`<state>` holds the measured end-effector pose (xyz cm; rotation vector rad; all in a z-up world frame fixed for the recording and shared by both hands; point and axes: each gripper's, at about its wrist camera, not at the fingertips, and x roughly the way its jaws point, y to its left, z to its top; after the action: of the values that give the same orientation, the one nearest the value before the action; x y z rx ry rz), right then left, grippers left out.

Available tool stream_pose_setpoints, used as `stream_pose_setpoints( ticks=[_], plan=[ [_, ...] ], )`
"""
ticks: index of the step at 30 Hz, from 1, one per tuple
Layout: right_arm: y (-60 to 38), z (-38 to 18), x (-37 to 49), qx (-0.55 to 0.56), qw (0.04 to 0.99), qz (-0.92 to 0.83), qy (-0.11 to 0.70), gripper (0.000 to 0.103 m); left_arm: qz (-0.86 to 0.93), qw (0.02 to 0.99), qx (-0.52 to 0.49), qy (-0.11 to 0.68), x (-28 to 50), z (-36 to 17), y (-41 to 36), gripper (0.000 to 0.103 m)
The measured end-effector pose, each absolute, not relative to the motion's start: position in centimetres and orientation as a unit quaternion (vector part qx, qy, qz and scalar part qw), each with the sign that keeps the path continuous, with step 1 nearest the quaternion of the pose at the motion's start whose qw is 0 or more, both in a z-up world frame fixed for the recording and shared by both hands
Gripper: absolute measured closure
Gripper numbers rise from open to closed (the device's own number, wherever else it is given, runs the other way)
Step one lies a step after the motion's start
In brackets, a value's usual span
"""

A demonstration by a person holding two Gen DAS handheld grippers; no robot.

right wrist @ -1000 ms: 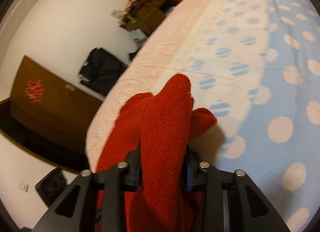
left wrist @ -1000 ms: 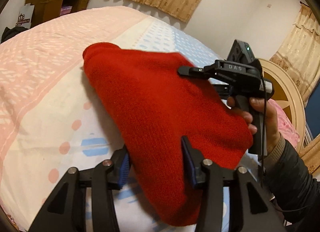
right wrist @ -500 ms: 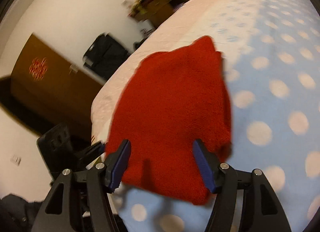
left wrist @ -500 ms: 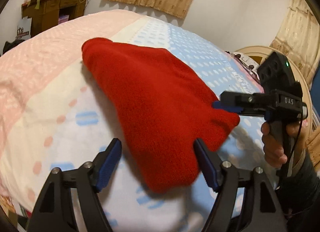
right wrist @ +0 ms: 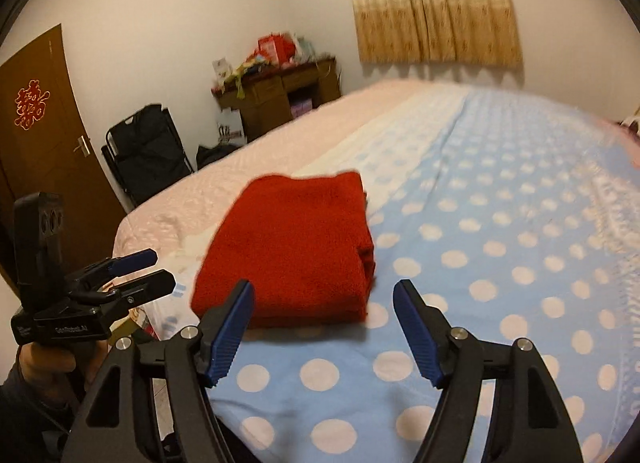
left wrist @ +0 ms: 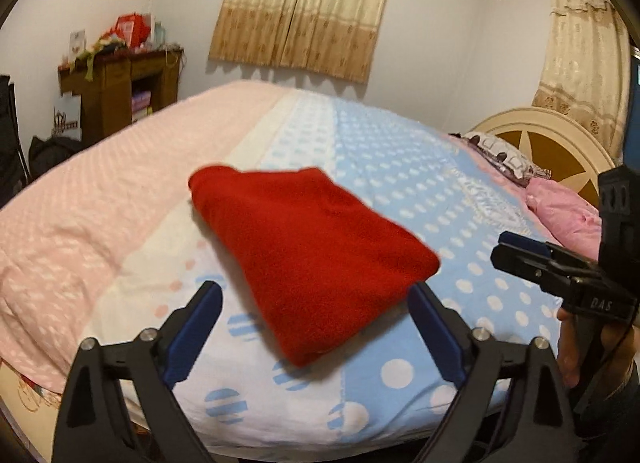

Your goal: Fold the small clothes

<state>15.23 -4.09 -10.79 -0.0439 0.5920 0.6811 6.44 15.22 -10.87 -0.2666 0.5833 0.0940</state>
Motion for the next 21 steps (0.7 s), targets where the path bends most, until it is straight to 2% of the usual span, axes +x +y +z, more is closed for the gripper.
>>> stream_pose_setpoints(
  ticks=[7, 21],
  plan=[
    [-4.6, -8.6, 13.3, -0.034, 0.916, 0.312, 0.248, 0.029, 0.040, 0.952, -0.125, 0.275, 6.5, -10.2, 14.5, 0.006],
    [-5.0, -8.4, 12.3, -0.029, 0.921, 0.301, 0.246, 0.029, 0.043, 0.954, -0.125, 0.268, 6.3, -10.0, 14.3, 0.006]
  ],
)
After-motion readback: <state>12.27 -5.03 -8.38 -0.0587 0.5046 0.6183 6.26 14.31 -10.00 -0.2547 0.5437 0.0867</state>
